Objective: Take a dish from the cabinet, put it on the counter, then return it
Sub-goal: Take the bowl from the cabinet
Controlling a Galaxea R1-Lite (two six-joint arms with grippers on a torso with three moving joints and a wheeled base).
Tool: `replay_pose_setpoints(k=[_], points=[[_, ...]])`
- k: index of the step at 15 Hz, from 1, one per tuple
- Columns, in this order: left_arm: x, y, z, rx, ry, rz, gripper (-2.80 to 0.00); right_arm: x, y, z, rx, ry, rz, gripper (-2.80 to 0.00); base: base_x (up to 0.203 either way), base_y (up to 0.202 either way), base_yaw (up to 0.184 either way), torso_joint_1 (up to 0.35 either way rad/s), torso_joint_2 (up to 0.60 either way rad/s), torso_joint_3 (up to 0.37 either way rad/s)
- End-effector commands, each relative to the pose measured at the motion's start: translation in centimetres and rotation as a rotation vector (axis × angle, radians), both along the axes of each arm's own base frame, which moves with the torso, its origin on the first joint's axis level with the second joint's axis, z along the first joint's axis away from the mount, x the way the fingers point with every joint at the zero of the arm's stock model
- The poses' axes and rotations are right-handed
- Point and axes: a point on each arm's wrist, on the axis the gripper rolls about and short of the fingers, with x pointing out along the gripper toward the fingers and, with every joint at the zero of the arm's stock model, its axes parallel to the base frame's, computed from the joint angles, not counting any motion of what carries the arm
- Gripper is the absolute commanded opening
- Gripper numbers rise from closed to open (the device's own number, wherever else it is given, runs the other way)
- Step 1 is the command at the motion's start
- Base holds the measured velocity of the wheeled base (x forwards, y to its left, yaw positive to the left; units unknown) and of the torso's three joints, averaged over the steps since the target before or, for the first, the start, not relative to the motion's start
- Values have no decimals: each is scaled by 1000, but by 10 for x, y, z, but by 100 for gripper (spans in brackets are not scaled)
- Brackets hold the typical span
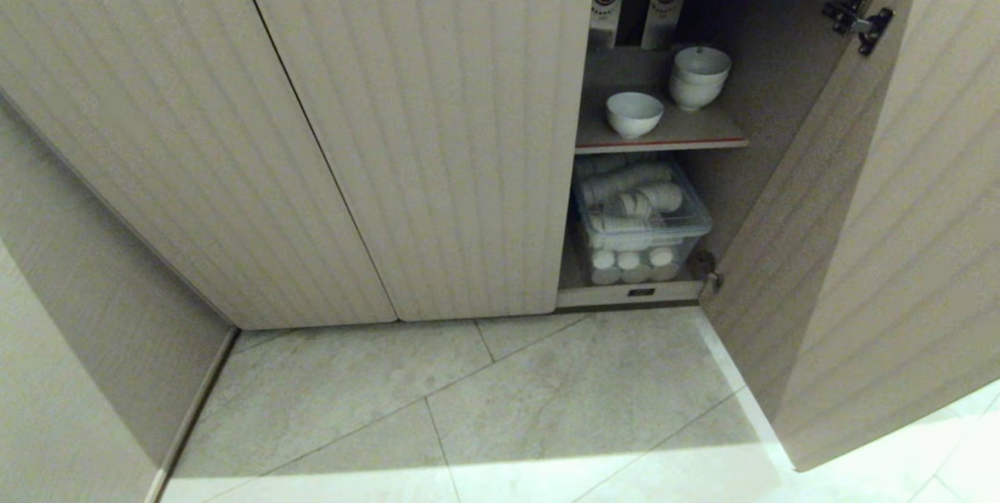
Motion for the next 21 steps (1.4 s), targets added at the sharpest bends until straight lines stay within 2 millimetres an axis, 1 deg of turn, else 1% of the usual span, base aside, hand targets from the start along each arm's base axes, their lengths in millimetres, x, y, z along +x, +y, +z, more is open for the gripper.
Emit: replay_pose_setpoints(k=[1, 15, 21], points=[[0, 0, 0, 0, 0, 0, -280, 0, 0, 0, 0, 1, -1, -280, 0, 0, 0, 0, 0, 0], [0, 0, 0, -2, 0, 0, -280, 0, 0, 0, 3, 1, 0, -280, 0, 0, 0, 0, 0, 0], [0, 0, 0, -2, 0, 1, -280, 0, 0, 0, 3, 1, 0, -280, 180, 0, 1, 3, 1, 4]])
